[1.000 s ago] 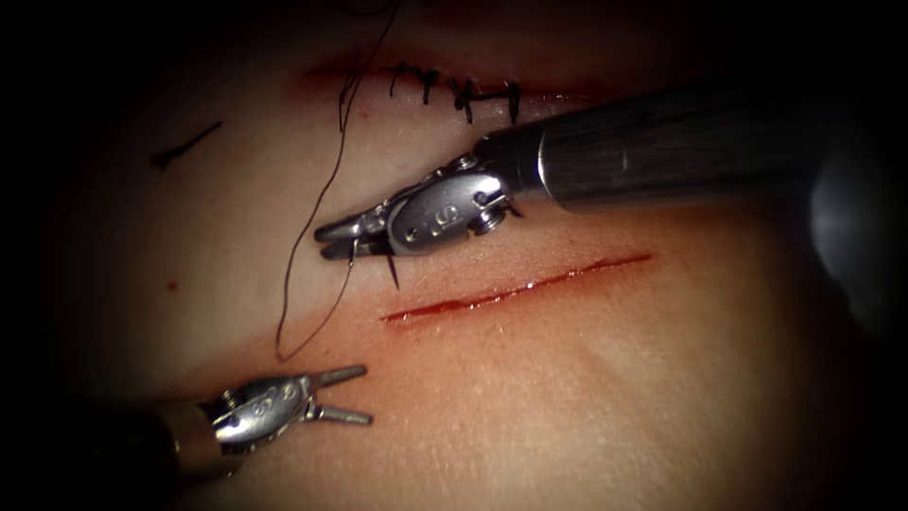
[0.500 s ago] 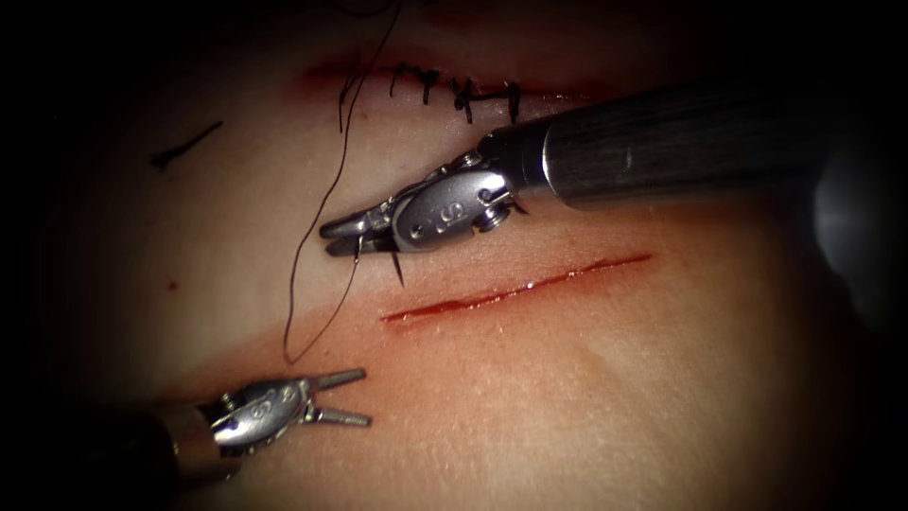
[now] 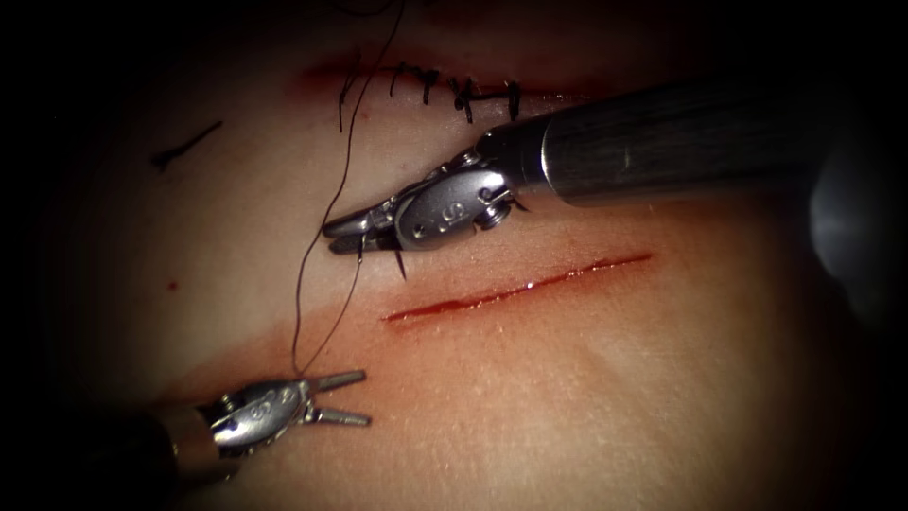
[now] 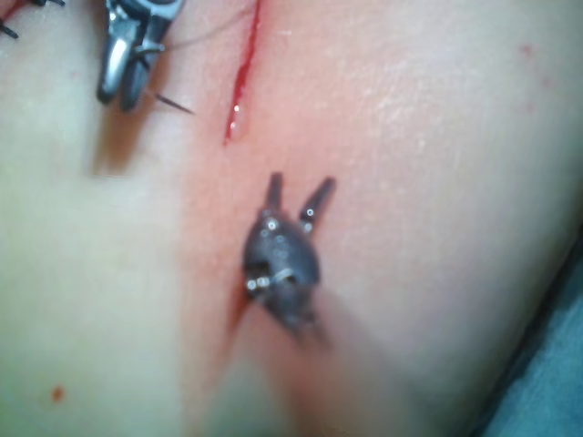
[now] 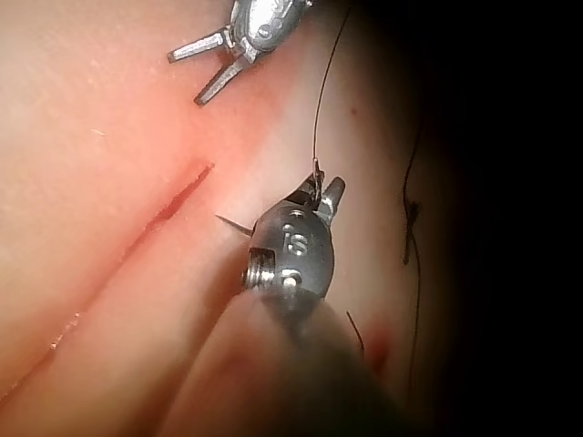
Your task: Wound Closure
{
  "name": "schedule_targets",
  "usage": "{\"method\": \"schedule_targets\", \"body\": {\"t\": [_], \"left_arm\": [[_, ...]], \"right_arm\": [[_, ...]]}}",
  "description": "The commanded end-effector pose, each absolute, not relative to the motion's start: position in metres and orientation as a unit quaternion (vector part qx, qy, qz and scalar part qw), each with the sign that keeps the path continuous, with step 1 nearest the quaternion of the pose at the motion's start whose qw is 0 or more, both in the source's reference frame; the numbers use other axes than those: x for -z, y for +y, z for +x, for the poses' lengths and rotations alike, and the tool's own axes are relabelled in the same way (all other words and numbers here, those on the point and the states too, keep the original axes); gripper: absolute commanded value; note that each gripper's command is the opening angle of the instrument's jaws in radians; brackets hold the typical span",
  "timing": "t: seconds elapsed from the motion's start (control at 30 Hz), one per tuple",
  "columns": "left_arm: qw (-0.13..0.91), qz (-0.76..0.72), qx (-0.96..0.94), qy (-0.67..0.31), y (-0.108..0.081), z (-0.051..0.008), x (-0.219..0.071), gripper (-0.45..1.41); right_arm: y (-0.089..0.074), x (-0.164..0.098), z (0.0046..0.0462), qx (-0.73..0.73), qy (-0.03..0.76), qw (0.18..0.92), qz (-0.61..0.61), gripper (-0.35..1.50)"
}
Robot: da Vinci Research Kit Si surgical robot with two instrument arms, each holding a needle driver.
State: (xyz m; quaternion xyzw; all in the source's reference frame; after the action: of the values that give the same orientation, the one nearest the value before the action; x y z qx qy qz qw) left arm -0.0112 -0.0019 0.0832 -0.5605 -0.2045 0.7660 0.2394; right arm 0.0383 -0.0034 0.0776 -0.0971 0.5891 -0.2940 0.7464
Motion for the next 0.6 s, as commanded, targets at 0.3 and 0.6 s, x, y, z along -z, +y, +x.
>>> {"method": "schedule_targets", "body": {"t": [0.3, 0.6], "left_arm": [[0.239, -0.560, -0.766, -0.206, -0.0025, -0.0119, -0.0839, 0.39], [0.238, -0.560, -0.766, -0.207, -0.0027, -0.0117, -0.0838, 0.37]], "right_arm": [[-0.0040, -0.0790, 0.0389, 0.308, 0.586, 0.743, -0.104, -0.35], [-0.0072, -0.0806, 0.0389, 0.331, 0.585, 0.733, -0.109, -0.35]]}}
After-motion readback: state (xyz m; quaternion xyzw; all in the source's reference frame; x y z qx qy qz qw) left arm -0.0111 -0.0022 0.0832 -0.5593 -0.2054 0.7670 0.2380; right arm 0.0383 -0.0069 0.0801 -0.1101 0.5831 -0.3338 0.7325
